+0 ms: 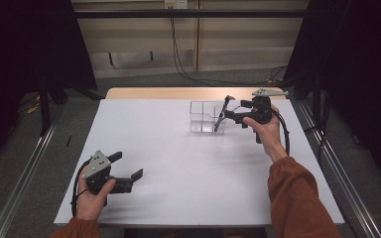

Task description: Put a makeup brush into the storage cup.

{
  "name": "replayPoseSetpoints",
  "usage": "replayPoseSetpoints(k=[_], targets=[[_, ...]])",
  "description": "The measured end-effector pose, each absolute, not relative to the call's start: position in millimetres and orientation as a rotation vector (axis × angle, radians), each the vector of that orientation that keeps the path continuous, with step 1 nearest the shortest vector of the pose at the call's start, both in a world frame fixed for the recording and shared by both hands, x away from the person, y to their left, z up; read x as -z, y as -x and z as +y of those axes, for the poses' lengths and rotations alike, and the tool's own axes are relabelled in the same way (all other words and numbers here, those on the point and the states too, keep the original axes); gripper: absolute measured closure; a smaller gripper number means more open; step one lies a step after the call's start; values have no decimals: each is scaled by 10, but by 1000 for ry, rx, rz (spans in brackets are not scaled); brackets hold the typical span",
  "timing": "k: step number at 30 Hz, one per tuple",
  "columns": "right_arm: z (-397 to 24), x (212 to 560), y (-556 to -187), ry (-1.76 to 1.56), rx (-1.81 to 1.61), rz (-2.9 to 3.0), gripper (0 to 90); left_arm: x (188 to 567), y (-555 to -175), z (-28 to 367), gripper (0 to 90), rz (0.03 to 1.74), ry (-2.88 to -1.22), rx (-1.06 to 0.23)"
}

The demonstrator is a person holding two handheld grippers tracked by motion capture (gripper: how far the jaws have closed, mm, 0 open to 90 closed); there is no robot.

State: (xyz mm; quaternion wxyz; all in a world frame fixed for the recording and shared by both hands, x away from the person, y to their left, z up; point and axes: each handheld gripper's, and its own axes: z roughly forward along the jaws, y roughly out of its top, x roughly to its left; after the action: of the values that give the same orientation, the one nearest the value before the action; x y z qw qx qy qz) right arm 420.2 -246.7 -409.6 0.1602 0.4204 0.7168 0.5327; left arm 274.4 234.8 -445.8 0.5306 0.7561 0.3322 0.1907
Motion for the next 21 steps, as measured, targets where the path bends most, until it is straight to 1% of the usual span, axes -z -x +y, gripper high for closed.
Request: replayPoseSetpoints(k=[2,21], targets=[[-2481,4106,-4164,-1190,-1531,2047,0,4456,-2752,2346,31,792,-1807,-455],[-2623,4184,-3862,-1201,-1499,1998,13,4446,-2767,2377,31,801,-1791,-466]])
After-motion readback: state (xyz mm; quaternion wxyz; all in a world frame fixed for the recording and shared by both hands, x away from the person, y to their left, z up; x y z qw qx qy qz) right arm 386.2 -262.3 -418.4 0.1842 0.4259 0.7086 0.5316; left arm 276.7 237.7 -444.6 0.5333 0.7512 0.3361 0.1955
